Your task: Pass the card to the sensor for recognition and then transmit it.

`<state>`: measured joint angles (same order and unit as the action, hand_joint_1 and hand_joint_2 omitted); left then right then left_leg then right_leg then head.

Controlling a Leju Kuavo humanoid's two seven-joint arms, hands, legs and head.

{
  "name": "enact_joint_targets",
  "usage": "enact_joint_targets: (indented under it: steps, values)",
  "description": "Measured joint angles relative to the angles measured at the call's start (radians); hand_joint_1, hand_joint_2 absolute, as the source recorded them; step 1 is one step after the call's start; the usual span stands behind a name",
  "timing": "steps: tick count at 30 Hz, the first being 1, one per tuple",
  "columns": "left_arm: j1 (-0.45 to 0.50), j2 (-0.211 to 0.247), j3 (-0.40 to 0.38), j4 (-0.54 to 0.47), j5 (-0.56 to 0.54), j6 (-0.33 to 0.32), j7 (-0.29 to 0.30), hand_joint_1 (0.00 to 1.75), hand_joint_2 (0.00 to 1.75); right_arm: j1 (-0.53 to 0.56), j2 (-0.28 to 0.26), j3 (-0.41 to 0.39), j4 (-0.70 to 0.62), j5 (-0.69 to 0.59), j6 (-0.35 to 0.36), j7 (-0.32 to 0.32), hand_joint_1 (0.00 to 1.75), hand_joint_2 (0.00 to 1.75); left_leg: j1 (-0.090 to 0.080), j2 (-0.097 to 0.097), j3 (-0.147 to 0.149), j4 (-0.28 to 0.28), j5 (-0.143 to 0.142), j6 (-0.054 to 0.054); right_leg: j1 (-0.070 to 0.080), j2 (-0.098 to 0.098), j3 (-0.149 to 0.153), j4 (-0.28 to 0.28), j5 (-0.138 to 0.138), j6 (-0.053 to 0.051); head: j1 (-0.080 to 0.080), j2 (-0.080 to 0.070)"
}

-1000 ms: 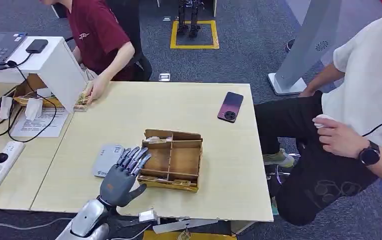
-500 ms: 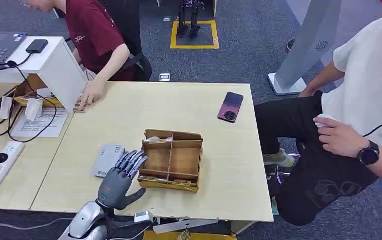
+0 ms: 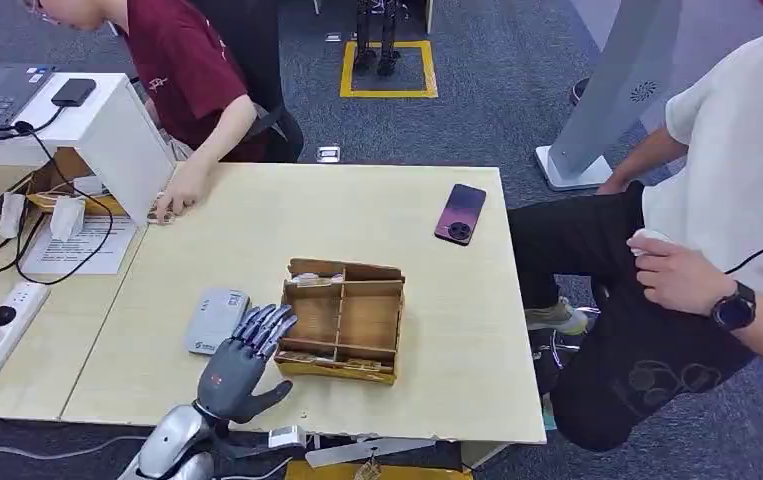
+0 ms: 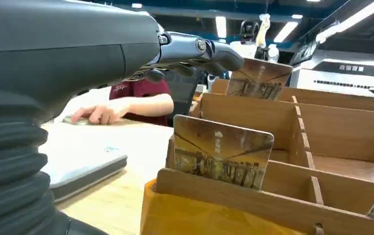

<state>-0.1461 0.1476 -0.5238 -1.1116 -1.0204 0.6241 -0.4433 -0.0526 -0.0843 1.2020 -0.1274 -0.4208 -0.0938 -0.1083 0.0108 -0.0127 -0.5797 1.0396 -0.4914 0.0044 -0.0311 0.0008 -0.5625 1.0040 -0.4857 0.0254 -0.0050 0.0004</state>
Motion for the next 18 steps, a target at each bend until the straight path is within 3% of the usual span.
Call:
enact_joint_targets:
  steps: [5,6,7,8,11,12,13,18]
  values:
    - [0.005,0.003,-0.003,-0.001,0.013,-0.017,-0.007,0.0,1.75,0.0,0.0,0.001,0.0,-0.007,0.001,0.001,0.0,0.0,0.0,0.0,0.0,0.0,0.0,0.0,0.0,0.0,0.0,0.0,0.0,0.0,0.0,0.0]
    - [0.005,0.003,-0.005,-0.001,0.018,-0.02,-0.009,0.07,1.75,0.0,0.0,0.001,0.0,-0.008,0.001,0.001,0.0,0.0,0.0,0.0,0.0,0.0,0.0,0.0,0.0,0.0,0.0,0.0,0.0,0.0,0.0,0.0]
    - [0.005,0.003,-0.006,-0.001,0.022,-0.026,-0.011,1.5,1.75,0.0,0.0,0.002,0.0,-0.009,0.001,0.0,0.0,0.0,0.0,0.0,0.0,0.0,0.0,0.0,0.0,0.0,0.0,0.0,0.0,0.0,0.0,0.0]
    - [0.006,0.003,-0.008,-0.001,0.022,-0.029,-0.011,1.64,1.75,0.0,0.0,0.002,0.0,-0.009,0.001,0.0,0.0,0.0,0.0,0.0,0.0,0.0,0.0,0.0,0.0,0.0,0.0,0.0,0.0,0.0,0.0,0.0]
    - [0.005,0.009,-0.012,0.0,0.022,-0.049,-0.011,1.5,1.75,0.0,0.0,0.002,0.0,-0.011,0.0,-0.001,0.0,0.0,0.0,0.0,0.0,0.0,0.0,0.0,0.0,0.0,0.0,0.0,0.0,0.0,0.0,0.0]
    - [0.005,0.011,-0.015,0.002,0.02,-0.051,-0.007,0.93,1.75,0.0,0.0,0.002,0.0,-0.012,0.0,-0.002,0.0,0.0,0.0,0.0,0.0,0.0,0.0,0.0,0.0,0.0,0.0,0.0,0.0,0.0,0.0,0.0]
    - [0.005,0.012,-0.016,0.005,0.018,-0.051,-0.005,1.75,1.75,0.0,0.0,0.002,0.0,-0.013,0.0,-0.002,0.0,0.0,0.0,0.0,0.0,0.0,0.0,0.0,0.0,0.0,0.0,0.0,0.0,0.0,0.0,0.0]
    - [-0.001,0.013,-0.016,0.008,0.019,-0.051,-0.004,1.75,1.75,-0.001,0.0,0.002,0.0,-0.016,0.0,-0.003,0.0,0.0,0.0,0.0,0.0,0.0,0.0,0.0,0.0,0.0,0.0,0.0,0.0,0.0,0.0,0.0]
